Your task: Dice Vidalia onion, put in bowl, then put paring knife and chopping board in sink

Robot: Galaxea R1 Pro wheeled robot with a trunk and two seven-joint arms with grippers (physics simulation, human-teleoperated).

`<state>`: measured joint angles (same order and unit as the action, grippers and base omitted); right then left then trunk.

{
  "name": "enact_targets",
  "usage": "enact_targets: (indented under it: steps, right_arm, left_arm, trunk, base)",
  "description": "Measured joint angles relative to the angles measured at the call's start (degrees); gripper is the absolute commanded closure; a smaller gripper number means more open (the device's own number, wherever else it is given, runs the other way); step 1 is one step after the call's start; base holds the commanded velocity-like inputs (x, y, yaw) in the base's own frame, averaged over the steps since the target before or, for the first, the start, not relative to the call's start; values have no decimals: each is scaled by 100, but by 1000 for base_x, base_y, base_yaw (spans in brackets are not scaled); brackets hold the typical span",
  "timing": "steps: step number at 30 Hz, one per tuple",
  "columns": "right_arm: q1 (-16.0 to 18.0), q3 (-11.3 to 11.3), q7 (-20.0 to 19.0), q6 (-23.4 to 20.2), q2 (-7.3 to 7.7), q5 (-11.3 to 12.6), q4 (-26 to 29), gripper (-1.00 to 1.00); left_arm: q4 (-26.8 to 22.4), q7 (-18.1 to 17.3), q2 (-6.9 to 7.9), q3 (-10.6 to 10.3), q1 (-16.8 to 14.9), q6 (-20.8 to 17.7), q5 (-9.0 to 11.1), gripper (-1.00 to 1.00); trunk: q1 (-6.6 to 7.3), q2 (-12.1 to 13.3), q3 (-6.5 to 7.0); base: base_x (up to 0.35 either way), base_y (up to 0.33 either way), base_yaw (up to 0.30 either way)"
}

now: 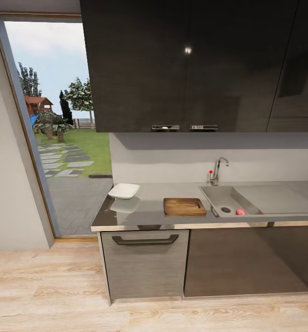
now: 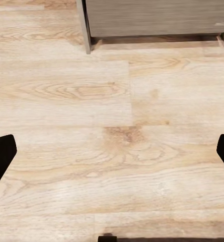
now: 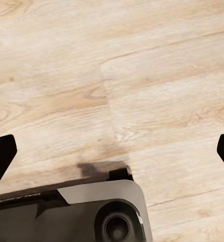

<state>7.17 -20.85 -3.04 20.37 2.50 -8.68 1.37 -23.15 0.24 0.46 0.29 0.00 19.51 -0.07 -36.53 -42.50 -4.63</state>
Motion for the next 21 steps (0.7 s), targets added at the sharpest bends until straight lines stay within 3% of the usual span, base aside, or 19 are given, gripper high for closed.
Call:
enact_targets:
  steps: [14,21]
  right_arm:
    - [0,-31,-8,27,34,5,31,-100]
    - [0,-54,20,201,188,-9,861,-100]
  left_arm:
    - [9,-4,-2,-7,0,1,0,-100]
    - [-2,-8,2,-12,0,7,0,-100]
  trunk:
    - [0,0,0]
    - [0,0,0]
  base:
    - [0,0,0]
    - [0,0,0]
